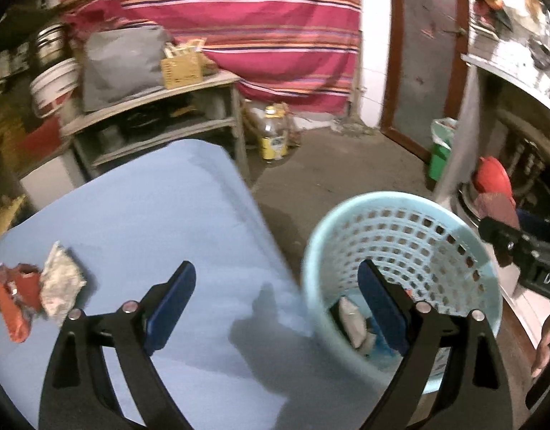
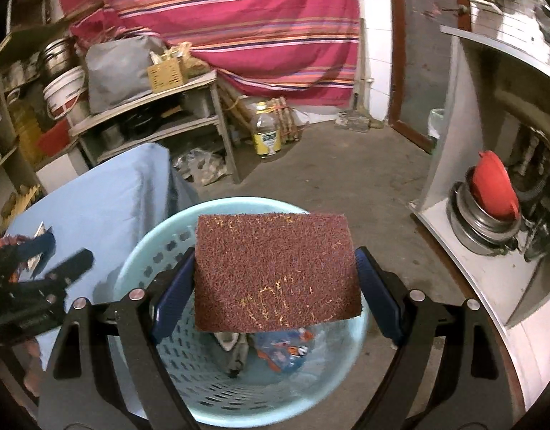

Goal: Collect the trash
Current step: 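Open the left tool to drop the cup while the right tool releases the pad, then return to the table and grasp the pink wrapper with the left tool, then grasp the printed silver packet with the right tool while the left tool holds the wrapper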

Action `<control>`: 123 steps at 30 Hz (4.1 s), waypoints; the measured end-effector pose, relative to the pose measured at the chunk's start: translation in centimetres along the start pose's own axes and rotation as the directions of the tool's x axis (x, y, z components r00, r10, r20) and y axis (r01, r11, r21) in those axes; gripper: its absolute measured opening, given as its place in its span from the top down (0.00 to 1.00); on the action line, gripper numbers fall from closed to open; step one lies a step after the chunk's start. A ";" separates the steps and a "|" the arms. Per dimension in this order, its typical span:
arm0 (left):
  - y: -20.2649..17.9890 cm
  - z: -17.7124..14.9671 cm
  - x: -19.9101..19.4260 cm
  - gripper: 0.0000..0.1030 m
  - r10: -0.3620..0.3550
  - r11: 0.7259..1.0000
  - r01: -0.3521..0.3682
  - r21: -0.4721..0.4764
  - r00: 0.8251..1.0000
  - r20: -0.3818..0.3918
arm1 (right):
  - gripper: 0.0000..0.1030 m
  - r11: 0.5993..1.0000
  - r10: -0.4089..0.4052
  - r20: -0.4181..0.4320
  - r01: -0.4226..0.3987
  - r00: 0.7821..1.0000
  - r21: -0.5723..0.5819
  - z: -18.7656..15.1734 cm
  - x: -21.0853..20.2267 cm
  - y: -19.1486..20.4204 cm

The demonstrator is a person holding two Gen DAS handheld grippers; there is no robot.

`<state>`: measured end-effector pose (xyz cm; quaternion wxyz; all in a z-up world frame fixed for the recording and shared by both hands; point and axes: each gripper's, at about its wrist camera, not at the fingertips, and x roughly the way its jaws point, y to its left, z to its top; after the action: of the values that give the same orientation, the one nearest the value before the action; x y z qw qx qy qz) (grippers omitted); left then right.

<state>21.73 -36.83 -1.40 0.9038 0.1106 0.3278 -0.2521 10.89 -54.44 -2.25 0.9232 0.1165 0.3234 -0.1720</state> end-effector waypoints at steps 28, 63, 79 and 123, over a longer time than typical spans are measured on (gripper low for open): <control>23.5 -5.3 -8.6 0.08 0.251 0.954 -0.244 -0.172 0.968 0.016 | 0.04 0.993 0.111 0.091 -0.108 0.990 -0.035 1.5 0.4 15.6; 40.6 -9.6 -6.3 0.80 0.312 0.903 -0.322 -0.283 0.947 -0.082 | 0.54 0.900 0.224 -0.256 -0.300 0.941 -0.317 -3.9 14.7 42.4; 41.5 -9.6 -9.9 0.84 0.399 0.869 -0.385 -0.312 0.917 -0.020 | 0.97 0.899 0.283 -0.218 -0.337 0.934 -0.279 -2.2 12.0 39.2; 42.9 -10.1 -10.5 0.84 0.441 0.845 -0.428 -0.320 0.897 -0.035 | 0.98 0.903 0.268 -0.186 -0.314 0.945 -0.294 -1.4 12.8 39.2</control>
<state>32.06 7.27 -0.77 0.9493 0.0292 0.3127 0.0133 34.88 -21.32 -7.41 0.9198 0.0242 0.3905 0.0315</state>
